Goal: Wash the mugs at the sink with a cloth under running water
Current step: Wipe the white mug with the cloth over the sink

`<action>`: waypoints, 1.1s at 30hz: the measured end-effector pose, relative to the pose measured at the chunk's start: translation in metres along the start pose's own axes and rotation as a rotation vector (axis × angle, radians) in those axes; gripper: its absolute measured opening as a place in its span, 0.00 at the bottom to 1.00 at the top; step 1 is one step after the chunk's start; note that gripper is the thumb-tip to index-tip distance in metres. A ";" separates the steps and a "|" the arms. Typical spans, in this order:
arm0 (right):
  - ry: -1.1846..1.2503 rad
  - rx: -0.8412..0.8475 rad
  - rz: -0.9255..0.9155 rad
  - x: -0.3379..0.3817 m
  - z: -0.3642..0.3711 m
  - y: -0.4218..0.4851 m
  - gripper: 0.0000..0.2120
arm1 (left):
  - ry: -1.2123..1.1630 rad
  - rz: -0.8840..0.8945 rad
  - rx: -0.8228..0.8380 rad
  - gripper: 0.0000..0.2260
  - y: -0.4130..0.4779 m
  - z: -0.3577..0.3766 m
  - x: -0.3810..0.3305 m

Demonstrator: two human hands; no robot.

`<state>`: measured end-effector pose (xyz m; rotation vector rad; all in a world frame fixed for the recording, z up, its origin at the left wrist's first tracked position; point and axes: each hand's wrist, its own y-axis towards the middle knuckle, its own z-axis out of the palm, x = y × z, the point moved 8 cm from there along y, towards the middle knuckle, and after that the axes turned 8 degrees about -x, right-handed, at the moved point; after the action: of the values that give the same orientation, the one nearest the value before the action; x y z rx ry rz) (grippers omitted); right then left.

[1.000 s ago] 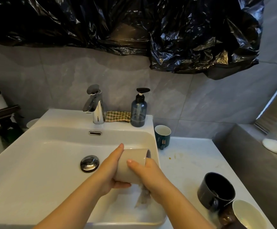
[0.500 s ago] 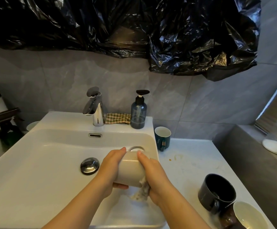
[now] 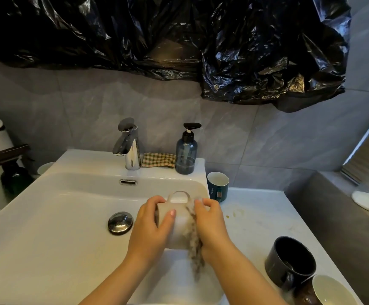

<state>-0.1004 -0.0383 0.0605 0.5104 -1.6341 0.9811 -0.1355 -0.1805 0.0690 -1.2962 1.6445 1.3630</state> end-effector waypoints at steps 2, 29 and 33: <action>0.099 0.010 0.180 -0.005 -0.002 0.007 0.11 | 0.182 0.290 0.073 0.14 -0.005 0.003 -0.014; -0.378 -0.199 -0.839 0.017 -0.003 -0.038 0.17 | -0.643 -1.009 0.046 0.13 -0.027 0.030 0.042; -0.455 -0.249 -1.156 0.023 -0.001 -0.041 0.21 | -0.745 -1.239 0.295 0.21 -0.046 0.040 0.044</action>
<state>-0.0756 -0.0565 0.0964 1.3536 -1.4354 -0.2131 -0.1109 -0.1544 0.0032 -1.0677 0.3138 0.6163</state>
